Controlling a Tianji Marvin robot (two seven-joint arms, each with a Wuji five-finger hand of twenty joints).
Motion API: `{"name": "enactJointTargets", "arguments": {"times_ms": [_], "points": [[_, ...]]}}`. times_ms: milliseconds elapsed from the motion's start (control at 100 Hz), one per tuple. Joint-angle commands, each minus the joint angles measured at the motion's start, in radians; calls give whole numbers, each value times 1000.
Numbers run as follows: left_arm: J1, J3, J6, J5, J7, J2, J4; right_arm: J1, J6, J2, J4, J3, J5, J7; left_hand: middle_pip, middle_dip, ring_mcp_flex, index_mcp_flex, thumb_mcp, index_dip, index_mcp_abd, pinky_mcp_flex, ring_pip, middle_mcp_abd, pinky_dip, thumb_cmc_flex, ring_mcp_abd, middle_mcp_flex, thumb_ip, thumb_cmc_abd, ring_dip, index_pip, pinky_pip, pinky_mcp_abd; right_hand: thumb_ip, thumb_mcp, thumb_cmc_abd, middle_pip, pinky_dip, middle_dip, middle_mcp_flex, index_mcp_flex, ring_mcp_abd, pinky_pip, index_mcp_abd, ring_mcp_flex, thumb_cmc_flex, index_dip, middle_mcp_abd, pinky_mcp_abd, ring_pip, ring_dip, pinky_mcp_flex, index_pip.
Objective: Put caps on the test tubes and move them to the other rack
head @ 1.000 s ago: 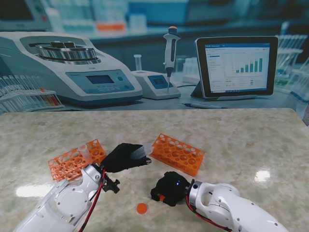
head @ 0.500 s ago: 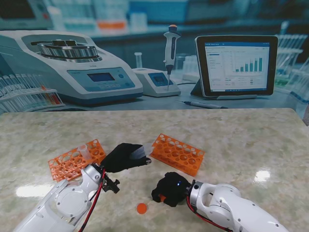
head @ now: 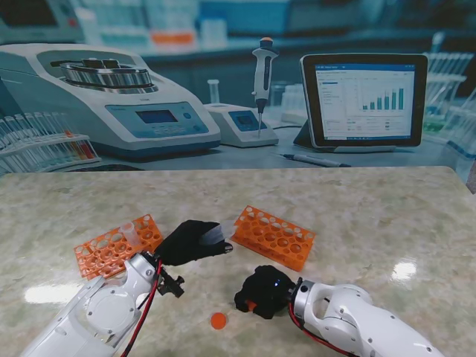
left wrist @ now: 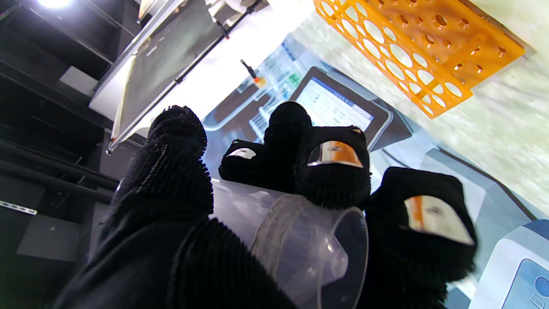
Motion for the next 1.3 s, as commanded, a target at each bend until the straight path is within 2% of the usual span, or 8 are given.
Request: {"name": "enactJointTargets", "arguments": {"times_ms": [0,180,280,490,530,570,590,1290], "points": [[3,-1,-1,0,-2,0,-6,-9,-2,-1,-6,0,-1,1,18,-7,40,19,48,65,1,31,9,-92,-25,24,-34,41,19,80,6,102,88,19,63,213,48,112,-3,28,115,84,-33,17,8,27,176,37,-160,-21,51,17,12,39],[2,0,0,-2,-3,0,-5,-15,-3,-2,-13,11,-3,-4,18,-7,40,18,48,64,1,31,9,-92,-25,25,-34,41,19,80,6,101,88,20,63,221,47,116,-11,28,121,90,-33,17,6,30,174,46,-173,-18,54,17,13,38],[3,0,-1,-1,-2,0,-6,-20,-5,-2,-19,18,-6,-6,17,-7,40,18,48,64,1,31,9,-92,-25,24,-34,40,19,81,6,101,88,20,62,225,44,117,-19,28,120,91,-35,18,2,32,176,50,-158,-17,55,17,13,37],[3,-1,-2,-1,-2,0,-6,-31,-10,-3,-35,33,-9,-9,17,-7,39,18,48,64,1,31,8,-92,-25,25,-34,39,19,81,6,101,88,20,62,231,45,119,-36,27,124,94,-35,22,1,34,177,55,-172,-14,57,17,14,37],[3,-1,-2,-2,-2,0,-6,-33,-10,-4,-37,36,-9,-9,17,-7,39,18,48,64,1,31,8,-92,-25,25,-34,39,19,81,6,101,88,20,61,232,42,118,-41,27,123,95,-35,23,1,34,177,56,-160,-14,57,17,15,37],[3,-1,-2,-2,-3,0,-6,-34,-11,-4,-39,38,-10,-9,17,-7,39,18,48,64,1,31,8,-92,-25,25,-34,39,19,81,6,101,88,20,61,233,45,119,-46,27,125,96,-37,25,1,34,176,57,-174,-14,57,17,15,37],[3,-1,-2,-2,-3,0,-6,-34,-12,-4,-40,39,-10,-9,17,-7,39,18,48,65,1,31,8,-92,-25,24,-34,39,19,81,6,101,88,20,61,234,42,119,-49,27,124,96,-36,26,1,34,178,58,-162,-14,57,17,15,36],[4,-1,-3,-4,-3,0,-7,-40,-24,-5,-53,52,-2,5,15,-7,38,18,48,65,1,31,7,-92,-26,26,-33,38,19,81,6,101,87,21,60,244,45,120,-97,25,127,100,-36,47,-1,37,177,63,-166,-9,59,17,13,33]]}}
